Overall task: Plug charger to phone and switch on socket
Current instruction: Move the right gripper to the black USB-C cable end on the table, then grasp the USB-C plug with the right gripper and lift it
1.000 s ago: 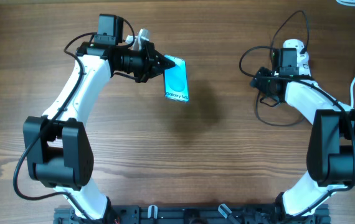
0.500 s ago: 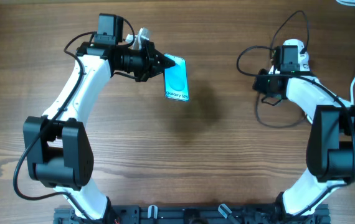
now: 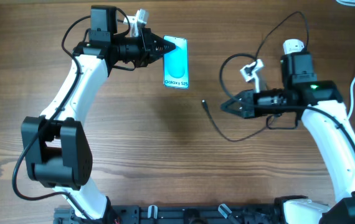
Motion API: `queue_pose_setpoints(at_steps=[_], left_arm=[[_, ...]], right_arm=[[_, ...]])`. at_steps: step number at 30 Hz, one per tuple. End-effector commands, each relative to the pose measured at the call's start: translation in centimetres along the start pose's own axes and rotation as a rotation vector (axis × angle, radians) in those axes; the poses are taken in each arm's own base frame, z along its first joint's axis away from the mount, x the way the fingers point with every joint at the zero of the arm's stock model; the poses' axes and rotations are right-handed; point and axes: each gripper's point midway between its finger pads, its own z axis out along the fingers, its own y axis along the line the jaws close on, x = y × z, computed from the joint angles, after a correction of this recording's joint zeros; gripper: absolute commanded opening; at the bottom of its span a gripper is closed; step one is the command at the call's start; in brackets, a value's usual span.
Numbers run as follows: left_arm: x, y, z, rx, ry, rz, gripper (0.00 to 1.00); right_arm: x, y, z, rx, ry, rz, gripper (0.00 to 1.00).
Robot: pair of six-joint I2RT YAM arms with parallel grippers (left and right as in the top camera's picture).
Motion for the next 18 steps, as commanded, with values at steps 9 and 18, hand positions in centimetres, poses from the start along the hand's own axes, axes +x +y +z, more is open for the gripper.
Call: queue_pose_setpoints(at_steps=[9,18], left_arm=[[-3.3,1.8,-6.3,0.013,-0.116,-0.071,0.04],[-3.0,3.8,-8.3,-0.019,-0.129,-0.154,0.04]], right_arm=[[-2.0,-11.9,6.2,0.618,-0.054,-0.106,0.53],[-0.1,-16.5,12.6,0.738,0.069,-0.195,0.52]])
